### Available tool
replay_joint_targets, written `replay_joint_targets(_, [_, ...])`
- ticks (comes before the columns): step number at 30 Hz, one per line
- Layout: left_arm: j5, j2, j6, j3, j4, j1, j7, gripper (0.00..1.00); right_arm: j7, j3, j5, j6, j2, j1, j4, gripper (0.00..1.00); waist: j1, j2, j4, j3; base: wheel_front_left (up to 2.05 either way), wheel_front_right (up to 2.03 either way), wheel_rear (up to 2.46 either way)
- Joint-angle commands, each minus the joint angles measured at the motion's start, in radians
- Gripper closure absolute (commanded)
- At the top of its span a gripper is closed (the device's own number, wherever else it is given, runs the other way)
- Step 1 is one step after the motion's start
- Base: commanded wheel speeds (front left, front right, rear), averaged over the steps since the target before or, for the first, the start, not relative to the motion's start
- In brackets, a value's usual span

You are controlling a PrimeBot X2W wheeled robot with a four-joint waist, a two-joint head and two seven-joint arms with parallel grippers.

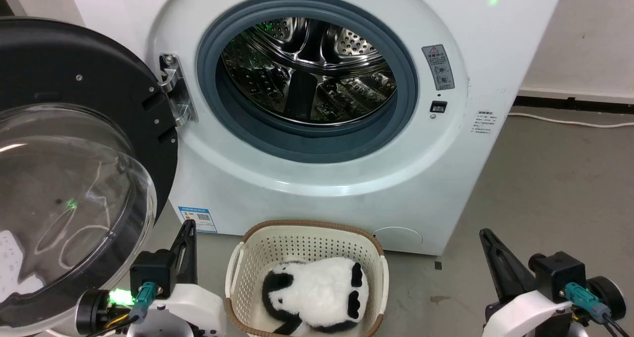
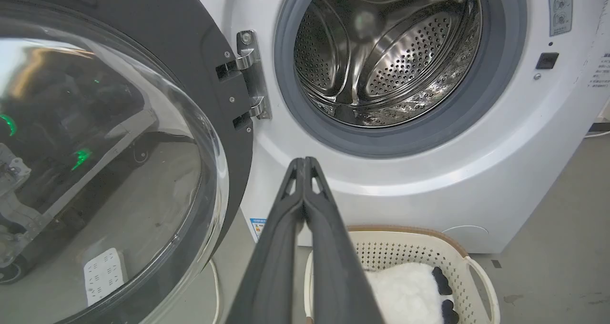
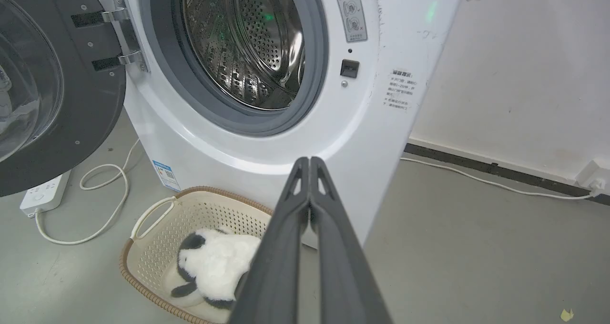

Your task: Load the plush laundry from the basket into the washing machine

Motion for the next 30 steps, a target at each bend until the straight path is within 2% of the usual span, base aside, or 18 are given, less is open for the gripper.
replay_joint_targets(1, [0.002, 0.000, 0.003, 0.000, -0.004, 0.018, 0.000, 1.00, 0.000, -0.002, -0.008, -0.001, 0.000, -0.012, -0.005, 1.00, 0.0000, 0.0000, 0.000, 0.000, 0.00, 0.00, 0.00])
replay_joint_targets(30, [0.002, 0.000, 0.003, 0.000, -0.004, 0.018, 0.000, 1.00, 0.000, -0.002, -0.008, -0.001, 0.000, -0.012, -0.005, 1.00, 0.0000, 0.0000, 0.000, 0.000, 0.00, 0.00, 0.00])
